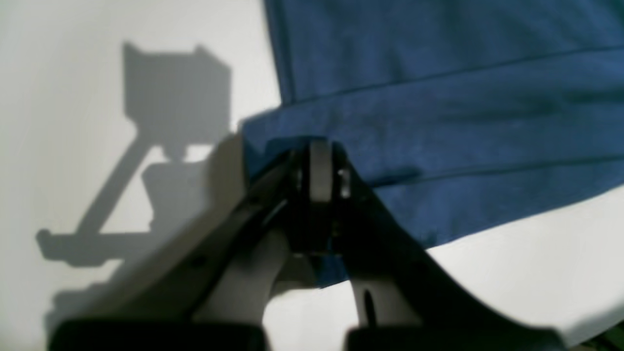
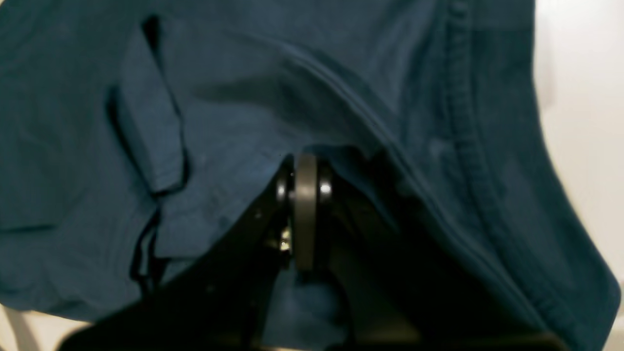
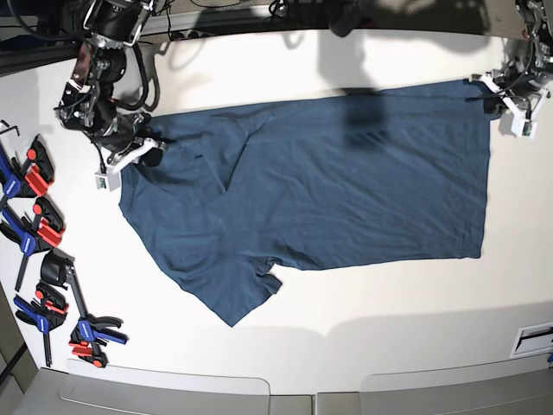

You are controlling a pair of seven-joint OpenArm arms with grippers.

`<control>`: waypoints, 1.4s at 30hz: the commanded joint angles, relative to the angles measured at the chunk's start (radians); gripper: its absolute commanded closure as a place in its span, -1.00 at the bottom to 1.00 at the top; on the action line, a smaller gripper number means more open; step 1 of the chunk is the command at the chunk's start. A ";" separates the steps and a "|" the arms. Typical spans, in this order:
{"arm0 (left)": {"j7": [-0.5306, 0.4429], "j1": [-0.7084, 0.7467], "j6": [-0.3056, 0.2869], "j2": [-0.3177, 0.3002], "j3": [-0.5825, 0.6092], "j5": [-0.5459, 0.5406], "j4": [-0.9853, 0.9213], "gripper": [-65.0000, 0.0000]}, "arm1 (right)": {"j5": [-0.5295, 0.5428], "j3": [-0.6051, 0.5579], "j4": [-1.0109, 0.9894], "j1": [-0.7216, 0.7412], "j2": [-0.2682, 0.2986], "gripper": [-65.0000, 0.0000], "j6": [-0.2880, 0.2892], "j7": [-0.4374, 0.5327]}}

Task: Fold the T-shirt properly
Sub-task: 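Grasp the hem corner with the left gripper while right holds, then lift both grippers and fold the shirt in half along its length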

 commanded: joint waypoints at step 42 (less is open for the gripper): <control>0.042 0.228 -0.045 -0.038 -0.134 -0.088 -0.121 1.00 | 0.061 0.004 0.298 -0.523 0.011 1.00 -0.001 -0.016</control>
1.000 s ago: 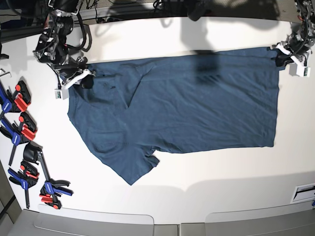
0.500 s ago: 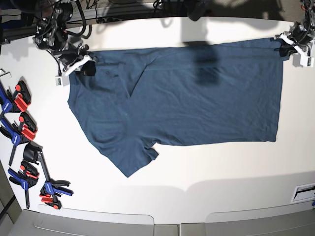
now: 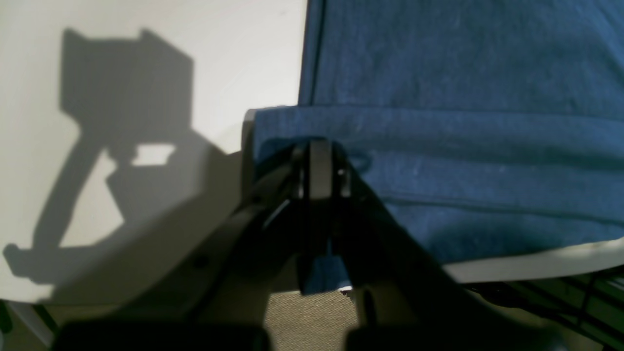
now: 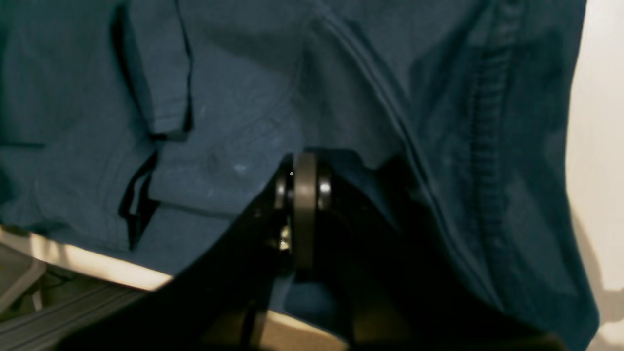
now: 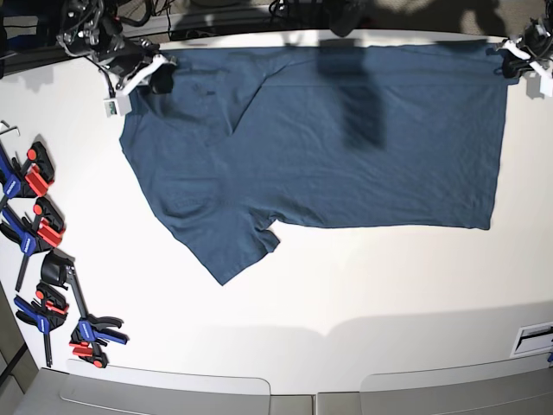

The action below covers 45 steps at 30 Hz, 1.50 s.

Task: Fold the T-shirt properly
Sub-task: 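Lift both grippers and fold the shirt in half along its length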

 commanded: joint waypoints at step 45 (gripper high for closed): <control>-0.009 0.021 0.012 -0.008 -0.129 0.052 0.295 0.40 | -0.253 0.000 -0.482 0.782 0.101 -0.14 0.040 0.216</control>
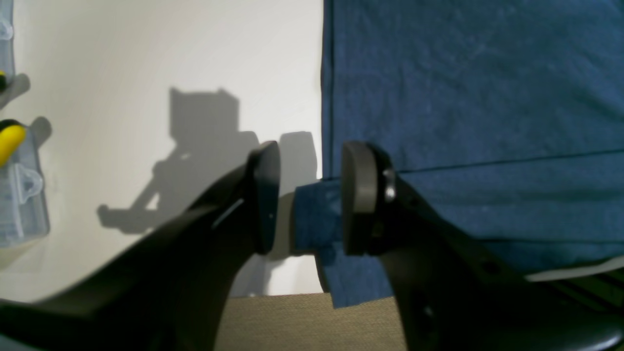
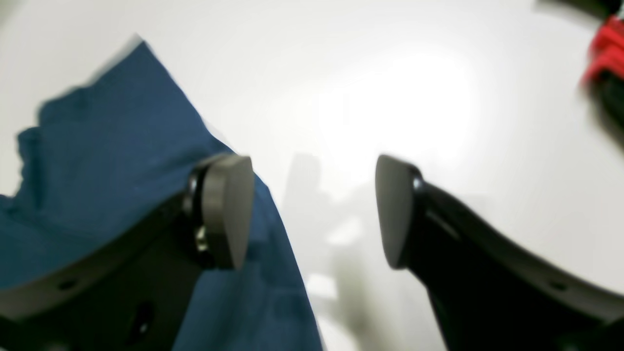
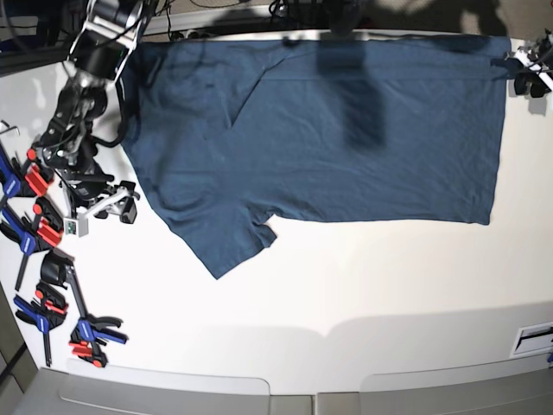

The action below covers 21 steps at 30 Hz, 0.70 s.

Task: Fold the T-shirt properly
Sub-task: 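Lift both grippers and fold the shirt in half along its length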

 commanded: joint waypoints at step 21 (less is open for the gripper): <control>-0.050 0.001 0.003 -0.015 -0.011 -0.006 0.015 0.26 | 0.270 0.002 -0.429 0.139 0.024 1.00 0.117 -0.227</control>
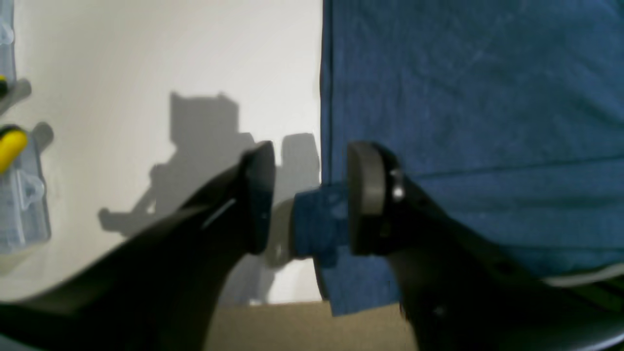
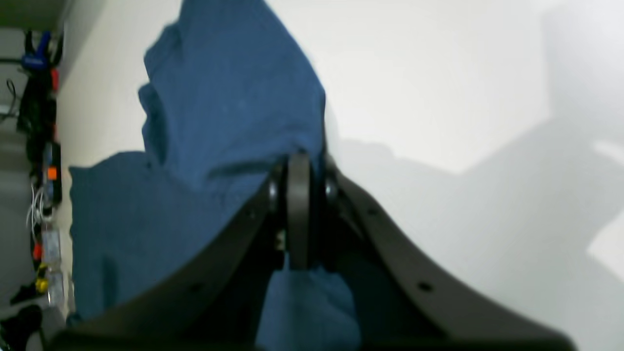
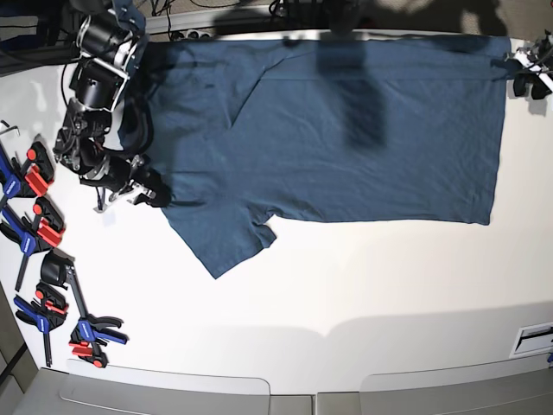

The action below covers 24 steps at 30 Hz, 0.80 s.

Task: Fold the T-shirt properly
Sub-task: 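Lift both grippers and fold the shirt in half along its length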

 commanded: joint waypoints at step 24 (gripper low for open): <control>-0.124 -0.928 -0.030 -0.153 0.278 -0.058 -1.009 0.04 | -0.028 -0.002 0.006 0.013 0.011 1.00 -0.008 0.002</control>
